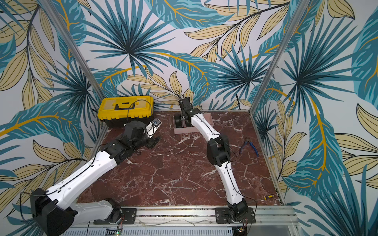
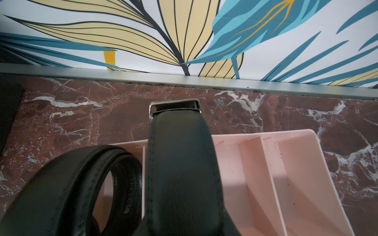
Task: Place the belts into the storage roll
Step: Place the belt in the container.
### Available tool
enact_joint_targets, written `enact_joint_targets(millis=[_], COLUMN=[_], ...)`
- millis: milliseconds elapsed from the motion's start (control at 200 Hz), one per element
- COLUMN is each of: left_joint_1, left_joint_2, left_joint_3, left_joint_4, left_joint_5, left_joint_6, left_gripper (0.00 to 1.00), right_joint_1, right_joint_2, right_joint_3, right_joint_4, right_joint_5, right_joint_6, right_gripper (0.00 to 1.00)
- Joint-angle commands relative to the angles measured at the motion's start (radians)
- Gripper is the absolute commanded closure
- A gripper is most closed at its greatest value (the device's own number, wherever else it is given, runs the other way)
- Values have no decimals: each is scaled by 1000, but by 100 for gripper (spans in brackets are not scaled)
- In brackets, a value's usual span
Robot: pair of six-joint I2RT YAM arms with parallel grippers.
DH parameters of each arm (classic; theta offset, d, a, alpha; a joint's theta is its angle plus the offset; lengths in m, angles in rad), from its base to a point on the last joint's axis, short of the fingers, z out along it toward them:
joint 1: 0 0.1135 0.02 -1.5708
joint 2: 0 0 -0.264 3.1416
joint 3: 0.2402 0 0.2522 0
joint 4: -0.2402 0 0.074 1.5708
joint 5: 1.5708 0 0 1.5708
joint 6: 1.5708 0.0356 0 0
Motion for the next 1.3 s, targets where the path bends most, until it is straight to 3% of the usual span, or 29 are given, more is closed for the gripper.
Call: enact_joint_targets(millis=[0,155,305,641,796,951,1152,1227,1297], left_joint_1=[4,5,4,4,4,4,4,4,4], left_joint_2=[-1,-7,-15,-21,-28,-44,-59,-64,-68], left_joint_3=[24,19,21,14,7,-9,-25,-31,-39], left_joint_4=[-15,-20,-28,-28,-28,-28,-28,-28,-28], left_joint_5=[-12,-17,-21,-15,-8,-7,-6,-6,-10], left_joint_6=[-8,-17,-25,-62,-78,-86,-89,-89,-92], left_gripper=[22,22,22,23,24,24,24,25,24], right_joint_1=[3,2,2,26,38,67,68,69,68], right_joint_2=[34,-30,-25,-5,-11,48,128,132,115], right_joint_3=[-117,-312,-307,-305,-391,-279,-103,-78,-107], right_joint_4=[42,193,180,-127,-103,-161,-248,-270,-231], right_joint_5=[-18,-14,-30,-6,-23,87,67,79,75], right_joint_6=[27,32,37,220,224,139,133,128,111], right_gripper=[100,100,100,100,97,97,92,86,74])
